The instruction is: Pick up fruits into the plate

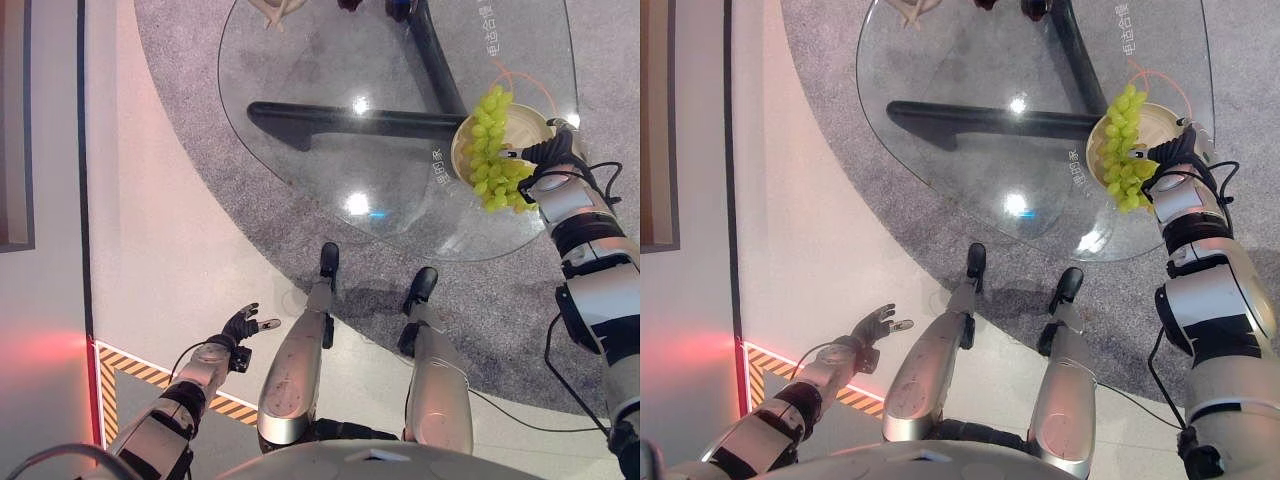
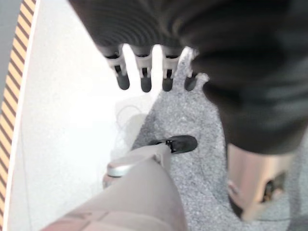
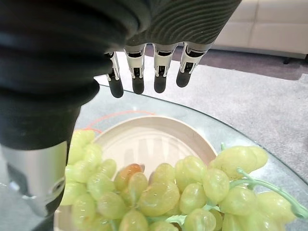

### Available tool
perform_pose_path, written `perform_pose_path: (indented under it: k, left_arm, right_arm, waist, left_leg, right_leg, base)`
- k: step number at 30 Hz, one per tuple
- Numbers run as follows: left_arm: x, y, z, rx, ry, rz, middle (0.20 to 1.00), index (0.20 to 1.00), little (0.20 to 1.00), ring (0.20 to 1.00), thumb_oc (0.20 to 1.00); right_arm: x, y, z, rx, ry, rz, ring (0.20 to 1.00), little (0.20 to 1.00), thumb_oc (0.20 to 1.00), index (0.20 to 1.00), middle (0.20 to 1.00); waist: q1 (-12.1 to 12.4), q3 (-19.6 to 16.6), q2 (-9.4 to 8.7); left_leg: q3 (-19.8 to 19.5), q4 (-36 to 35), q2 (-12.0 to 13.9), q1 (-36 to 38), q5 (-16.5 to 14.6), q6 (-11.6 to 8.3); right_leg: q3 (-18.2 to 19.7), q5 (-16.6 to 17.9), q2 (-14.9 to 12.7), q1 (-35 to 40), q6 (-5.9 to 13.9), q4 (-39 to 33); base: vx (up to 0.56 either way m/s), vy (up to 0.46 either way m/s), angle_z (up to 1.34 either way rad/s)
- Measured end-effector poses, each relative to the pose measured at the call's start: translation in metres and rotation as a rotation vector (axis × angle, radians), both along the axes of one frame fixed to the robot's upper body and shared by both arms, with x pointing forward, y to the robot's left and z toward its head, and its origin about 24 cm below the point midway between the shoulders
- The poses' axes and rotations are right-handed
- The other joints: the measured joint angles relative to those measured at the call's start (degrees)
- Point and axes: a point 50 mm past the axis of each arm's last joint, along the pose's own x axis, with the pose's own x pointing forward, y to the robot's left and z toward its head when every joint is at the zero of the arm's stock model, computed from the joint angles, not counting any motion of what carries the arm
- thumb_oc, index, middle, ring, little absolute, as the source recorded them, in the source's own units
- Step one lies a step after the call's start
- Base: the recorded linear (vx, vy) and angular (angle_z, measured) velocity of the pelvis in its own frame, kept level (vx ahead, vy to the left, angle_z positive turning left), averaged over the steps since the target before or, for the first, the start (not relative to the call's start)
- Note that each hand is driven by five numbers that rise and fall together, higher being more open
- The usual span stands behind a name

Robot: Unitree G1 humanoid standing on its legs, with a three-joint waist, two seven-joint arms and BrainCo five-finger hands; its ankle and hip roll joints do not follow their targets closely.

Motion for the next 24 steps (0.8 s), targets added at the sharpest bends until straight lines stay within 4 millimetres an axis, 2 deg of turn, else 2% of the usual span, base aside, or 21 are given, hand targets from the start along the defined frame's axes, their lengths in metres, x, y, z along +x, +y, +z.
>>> perform_pose_path:
  k: [2,6,8,11,12,14,17,20,24]
  left_arm:
    - [0.0,0.0,0.0,-0.002,0.001,-0.001,1.0,1.0,1.0,1.0,1.0]
    - [-0.002,0.002,-0.002,-0.01,0.029,-0.001,1.0,1.0,1.0,1.0,1.0]
    - [-0.004,0.006,-0.004,-0.021,0.047,0.019,1.0,1.0,1.0,1.0,1.0]
    - [-0.015,0.018,-0.009,-0.011,0.111,0.032,1.0,1.0,1.0,1.0,1.0]
    - [-0.017,0.019,-0.01,-0.011,0.124,0.032,1.0,1.0,1.0,1.0,1.0]
    - [-0.028,0.023,-0.017,-0.02,0.179,0.036,1.0,1.0,1.0,1.0,1.0]
    - [-0.045,0.025,-0.026,-0.036,0.223,0.067,1.0,1.0,1.0,1.0,1.0]
    - [-0.075,0.026,-0.04,-0.037,0.315,0.111,1.0,1.0,1.0,1.0,1.0]
    - [-0.11,0.019,-0.056,-0.036,0.428,0.121,1.0,1.0,1.0,1.0,1.0]
  right_arm:
    - [-0.002,0.0,-0.007,0.015,0.005,0.007,1.0,1.0,1.0,1.0,1.0]
    - [-0.007,0.008,-0.039,0.087,0.022,0.059,1.0,1.0,1.0,1.0,1.0]
    - [-0.017,0.019,-0.074,0.17,0.057,0.099,1.0,1.0,1.0,1.0,1.0]
    - [-0.037,0.044,-0.131,0.333,0.127,0.149,1.0,1.0,1.0,1.0,1.0]
    - [-0.042,0.048,-0.141,0.375,0.14,0.15,1.0,1.0,1.0,1.0,1.0]
    - [-0.075,0.064,-0.191,0.52,0.241,0.141,1.0,1.0,1.0,1.0,1.0]
    - [-0.129,0.075,-0.247,0.723,0.36,0.088,1.0,1.0,1.0,1.0,1.0]
    - [-0.186,0.093,-0.293,0.894,0.524,0.042,1.0,1.0,1.0,1.0,1.0]
    - [-0.246,0.111,-0.324,1.016,0.724,0.032,1.0,1.0,1.0,1.0,1.0]
  waist:
    - [-0.2,0.0,-0.06]
    - [-1.3,-0.1,-0.54]
    - [-1.8,-0.7,-2.0]
    - [-2.5,-2.8,-6.12]
    - [-2.7,-3.2,-6.77]
    - [-3.7,-5.7,-9.74]
    - [-4.8,-8.1,-11.8]
    - [-5.5,-13.4,-12.03]
    - [-6.3,-18.8,-10.91]
  left_leg:
    - [0.0,-0.1,0.1,1.3,-0.1,0.0]
    - [0.3,-0.1,0.3,4.4,-0.9,0.69]
    - [0.8,-0.2,1.0,6.2,-2.1,0.36]
    - [1.9,-0.3,1.8,7.8,-2.9,0.11]
    - [2.0,-0.4,1.8,8.3,-2.7,0.21]
    - [2.5,-0.8,2.1,10.4,-3.4,-0.13]
    - [3.1,-0.8,2.0,14.3,-5.0,-0.19]
    - [3.8,-0.8,1.8,16.7,-6.5,-0.24]
    - [4.9,-0.9,1.7,20.1,-8.2,-0.41]
  right_leg:
    - [0.0,-0.1,0.0,1.3,0.18,-0.1]
    - [0.1,-0.1,0.5,4.9,0.23,-1.2]
    - [0.9,-0.2,1.3,7.0,0.11,-2.5]
    - [1.9,0.2,2.4,8.7,-0.27,-4.3]
    - [1.8,0.4,2.5,9.4,-0.4,-4.7]
    - [1.9,0.4,3.0,12.0,-0.48,-6.6]
    - [1.9,0.7,3.1,16.7,-0.88,-9.2]
    - [2.2,0.7,3.0,19.8,-0.88,-11.2]
    - [2.8,0.3,3.1,23.0,-0.39,-12.1]
  base:
    - [0.04,-0.018,0.02]
    - [0.08,-0.043,-0.01]
    - [0.1,-0.015,-0.15]
    - [0.1,-0.018,-0.21]
    - [0.1,-0.016,-0.08]
    - [0.18,0.012,-0.06]
    - [0.18,0.066,-0.04]
    - [0.16,0.111,-0.09]
    - [0.11,0.084,-0.13]
